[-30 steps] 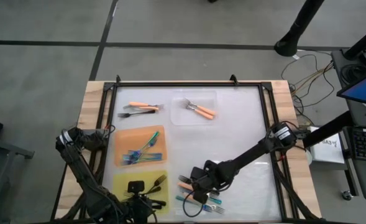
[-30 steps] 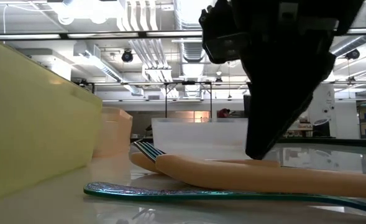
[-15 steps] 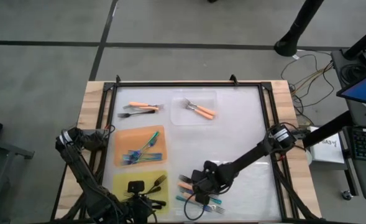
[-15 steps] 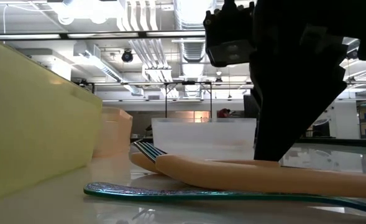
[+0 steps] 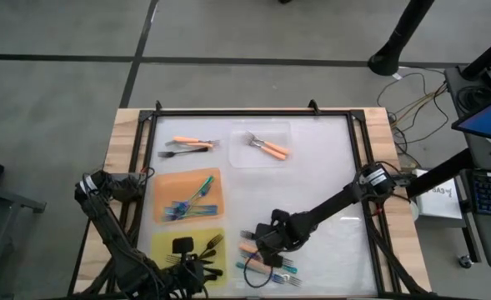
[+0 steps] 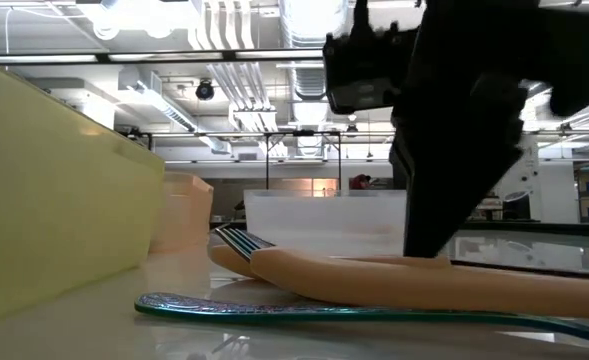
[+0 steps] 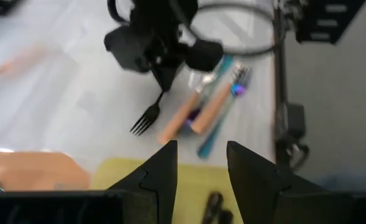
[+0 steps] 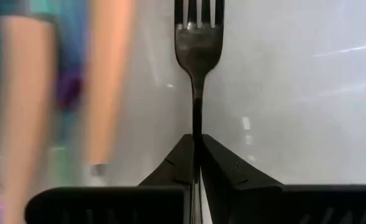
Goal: Sort silverware by color (type)
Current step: Put the black fork into the yellow bin
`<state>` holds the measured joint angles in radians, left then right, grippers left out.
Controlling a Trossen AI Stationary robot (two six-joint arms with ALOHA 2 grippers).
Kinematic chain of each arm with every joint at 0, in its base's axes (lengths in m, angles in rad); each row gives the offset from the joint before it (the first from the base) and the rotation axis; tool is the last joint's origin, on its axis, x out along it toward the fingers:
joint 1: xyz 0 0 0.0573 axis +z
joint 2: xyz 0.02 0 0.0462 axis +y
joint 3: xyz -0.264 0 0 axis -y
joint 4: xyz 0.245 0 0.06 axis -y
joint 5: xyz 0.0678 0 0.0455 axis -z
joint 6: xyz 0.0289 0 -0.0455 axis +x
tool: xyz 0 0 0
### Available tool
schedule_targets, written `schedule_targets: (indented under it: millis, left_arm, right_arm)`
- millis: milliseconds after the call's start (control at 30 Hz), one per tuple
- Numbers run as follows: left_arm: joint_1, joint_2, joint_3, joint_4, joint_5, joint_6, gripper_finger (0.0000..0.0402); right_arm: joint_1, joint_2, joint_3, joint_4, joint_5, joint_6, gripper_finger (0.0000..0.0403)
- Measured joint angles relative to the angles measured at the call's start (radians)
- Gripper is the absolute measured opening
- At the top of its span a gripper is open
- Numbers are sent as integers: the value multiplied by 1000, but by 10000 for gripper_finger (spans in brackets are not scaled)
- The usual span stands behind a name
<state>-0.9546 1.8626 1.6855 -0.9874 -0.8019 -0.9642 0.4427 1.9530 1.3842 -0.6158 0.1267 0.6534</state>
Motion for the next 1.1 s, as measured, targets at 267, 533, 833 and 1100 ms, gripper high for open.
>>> schedule_targets:
  millis: [267, 533, 833, 1100]
  left_arm:
    - [5, 0, 0, 1, -173, -74, 119]
    - [8, 0, -38, -3, -490, -217, 119]
    - [58, 22, -106, 1, -767, -355, 119]
    - [155, 26, -106, 9, -769, -355, 119]
  right_arm:
    - [-40, -148, 0, -72, 173, -89, 9]
    - [-41, -307, 16, -29, 534, -206, 9]
    - [22, -361, 11, 338, 737, -502, 9]
    - [49, -296, 11, 580, 738, -681, 9]
